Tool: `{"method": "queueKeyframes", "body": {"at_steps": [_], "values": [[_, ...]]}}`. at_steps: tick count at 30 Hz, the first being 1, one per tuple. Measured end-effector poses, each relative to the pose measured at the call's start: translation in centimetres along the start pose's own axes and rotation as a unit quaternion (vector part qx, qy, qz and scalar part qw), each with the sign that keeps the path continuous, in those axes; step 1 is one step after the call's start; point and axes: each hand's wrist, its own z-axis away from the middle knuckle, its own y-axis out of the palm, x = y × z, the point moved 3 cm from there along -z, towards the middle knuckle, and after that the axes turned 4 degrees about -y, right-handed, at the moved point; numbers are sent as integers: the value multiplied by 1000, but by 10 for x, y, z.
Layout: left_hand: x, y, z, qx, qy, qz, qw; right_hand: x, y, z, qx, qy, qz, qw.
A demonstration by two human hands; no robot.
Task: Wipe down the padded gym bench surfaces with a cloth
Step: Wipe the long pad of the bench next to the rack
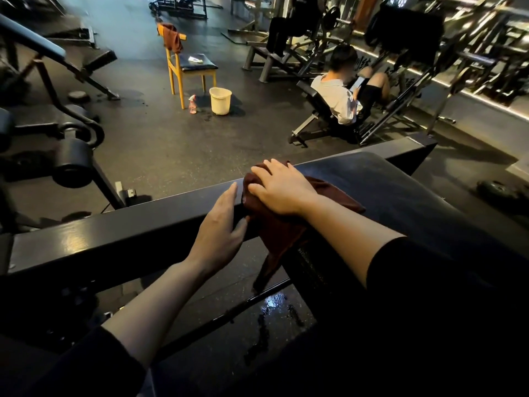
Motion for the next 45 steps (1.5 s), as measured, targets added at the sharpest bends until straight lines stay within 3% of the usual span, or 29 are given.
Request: {"method": "queueKeyframes", "body": {"at_steps": [5,9,19,26,30,36,39,45], "values": [[-10,-3,2,-12,40,1,999,1,-1,63,-10,-82,-24,996],[-9,-3,7,-2,54,5,999,-2,1,116,14,-87,-15,996],[-3,-15,9,21,11,-6,1000,23,4,2,-11,-73,60,995],[-4,-7,9,5,23,-8,1000,14,3,87,9,-103,0,995],[-9,1,10,18,56,-3,998,-10,2,150,38,-49,-36,997],[-13,1,10,30,53,-30,998,-21,1,76,-21,13,-14,1000],[-18,-1,8,24,53,-40,998,-19,2,25,-12,46,-2,999],[-32,3,10,-21,57,-26,998,-6,2,83,-4,-46,-2,999]]}}
